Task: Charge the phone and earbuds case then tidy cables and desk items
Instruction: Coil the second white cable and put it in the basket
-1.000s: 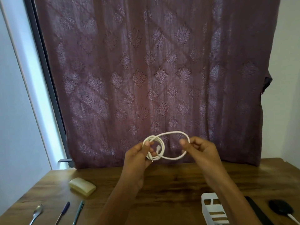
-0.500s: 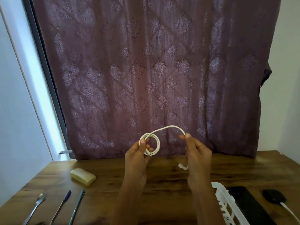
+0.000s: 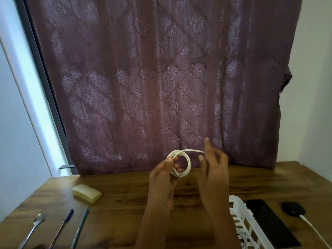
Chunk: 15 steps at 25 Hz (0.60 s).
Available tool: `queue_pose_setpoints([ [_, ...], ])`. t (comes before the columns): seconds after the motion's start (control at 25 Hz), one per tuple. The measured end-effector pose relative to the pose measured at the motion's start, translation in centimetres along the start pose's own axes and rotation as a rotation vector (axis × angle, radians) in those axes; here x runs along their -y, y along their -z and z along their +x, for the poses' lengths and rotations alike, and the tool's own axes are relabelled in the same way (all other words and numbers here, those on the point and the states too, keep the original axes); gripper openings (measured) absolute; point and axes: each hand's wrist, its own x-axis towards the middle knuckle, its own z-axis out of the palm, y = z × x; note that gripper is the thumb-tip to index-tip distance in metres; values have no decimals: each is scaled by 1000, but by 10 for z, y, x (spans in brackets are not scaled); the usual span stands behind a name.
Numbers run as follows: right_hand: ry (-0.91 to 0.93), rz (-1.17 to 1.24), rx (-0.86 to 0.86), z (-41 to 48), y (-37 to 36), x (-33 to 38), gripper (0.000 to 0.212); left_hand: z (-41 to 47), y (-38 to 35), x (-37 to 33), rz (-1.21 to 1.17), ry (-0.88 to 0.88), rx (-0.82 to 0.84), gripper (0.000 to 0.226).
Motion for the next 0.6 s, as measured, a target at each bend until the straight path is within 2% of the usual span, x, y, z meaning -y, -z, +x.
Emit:
queue_pose_setpoints([
  [0.08, 12, 34, 63, 8, 7, 6, 34, 2, -4, -8, 21, -11, 18, 22],
  [0.24, -162, 135, 334, 16, 8, 20, 50, 1, -17, -21, -2, -16, 123, 25],
  [0.28, -177, 176, 358, 17, 8, 21, 40, 1, -19, -22, -10, -10, 143, 25],
  [0.36, -226, 286, 381, 19, 11, 24, 11, 1, -20, -22, -2, -2, 165, 25],
  [0.48, -267, 343, 341, 21, 10, 22, 15, 0, -22, -23, 55, -3, 173, 24],
  [0.6, -273, 345, 309, 17, 8, 22, 14, 2, -23, -20, 282, -68, 79, 20],
])
